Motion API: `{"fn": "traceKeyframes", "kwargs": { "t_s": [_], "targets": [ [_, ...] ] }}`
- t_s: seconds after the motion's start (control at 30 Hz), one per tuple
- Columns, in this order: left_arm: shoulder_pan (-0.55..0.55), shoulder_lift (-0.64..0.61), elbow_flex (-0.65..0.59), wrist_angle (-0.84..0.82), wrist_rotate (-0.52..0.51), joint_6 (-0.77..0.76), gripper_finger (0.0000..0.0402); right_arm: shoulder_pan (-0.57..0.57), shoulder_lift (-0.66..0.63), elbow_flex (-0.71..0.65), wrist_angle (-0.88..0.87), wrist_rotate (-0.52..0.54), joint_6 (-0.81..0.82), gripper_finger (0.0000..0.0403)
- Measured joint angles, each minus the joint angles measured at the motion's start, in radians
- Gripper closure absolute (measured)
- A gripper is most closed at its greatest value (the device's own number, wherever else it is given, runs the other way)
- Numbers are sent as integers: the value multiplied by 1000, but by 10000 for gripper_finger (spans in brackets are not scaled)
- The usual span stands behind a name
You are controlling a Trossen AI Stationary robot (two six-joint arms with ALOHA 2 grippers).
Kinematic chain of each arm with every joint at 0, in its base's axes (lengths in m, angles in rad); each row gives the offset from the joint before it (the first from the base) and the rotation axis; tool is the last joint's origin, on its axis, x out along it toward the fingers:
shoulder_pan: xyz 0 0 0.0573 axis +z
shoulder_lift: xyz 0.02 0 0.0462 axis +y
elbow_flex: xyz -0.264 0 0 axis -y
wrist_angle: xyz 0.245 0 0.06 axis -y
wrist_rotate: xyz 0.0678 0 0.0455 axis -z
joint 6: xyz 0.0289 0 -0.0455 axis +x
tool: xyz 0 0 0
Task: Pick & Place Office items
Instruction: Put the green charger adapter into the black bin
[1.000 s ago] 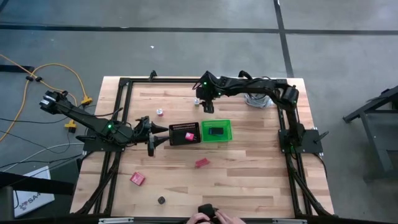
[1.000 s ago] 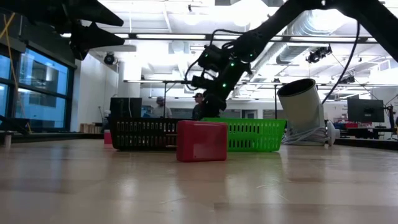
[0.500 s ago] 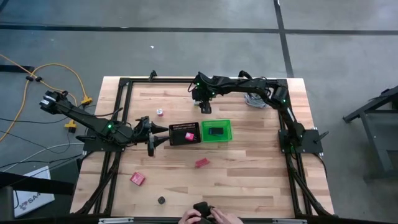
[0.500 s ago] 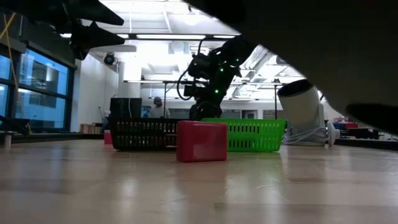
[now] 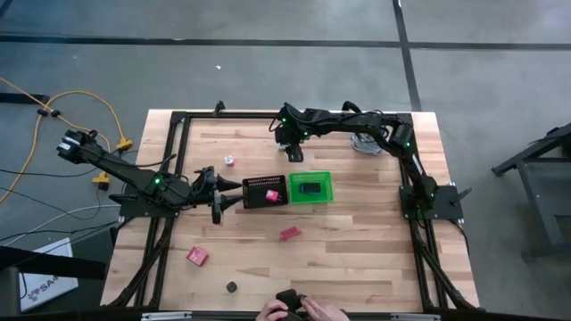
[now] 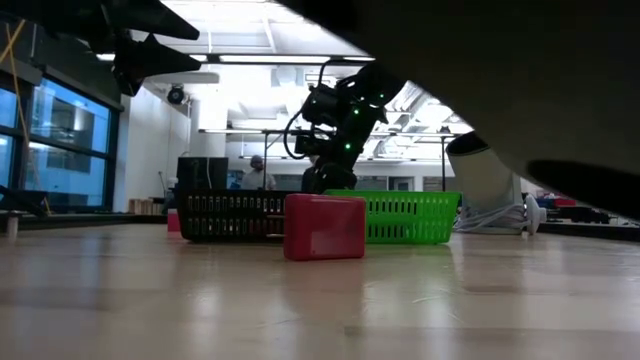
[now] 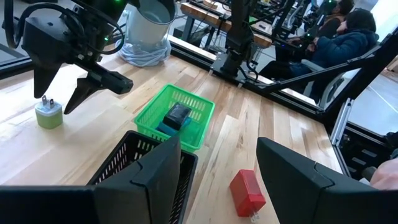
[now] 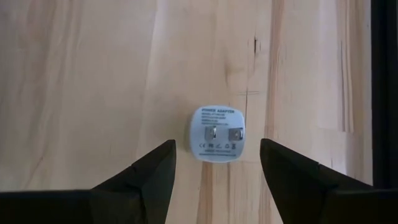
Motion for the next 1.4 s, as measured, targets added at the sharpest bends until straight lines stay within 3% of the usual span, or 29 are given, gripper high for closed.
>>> {"fn": "traceKeyframes", "kwargs": {
  "t_s": [1.03, 1.4],
  "targets": [
    [0, 0, 0, 4, 0, 0, 198, 6, 27, 58, -37, -25, -25, 183],
    [0, 0, 0, 10, 0, 0, 198, 5, 27, 58, -36, 20, -29, 244]
  ]
}}
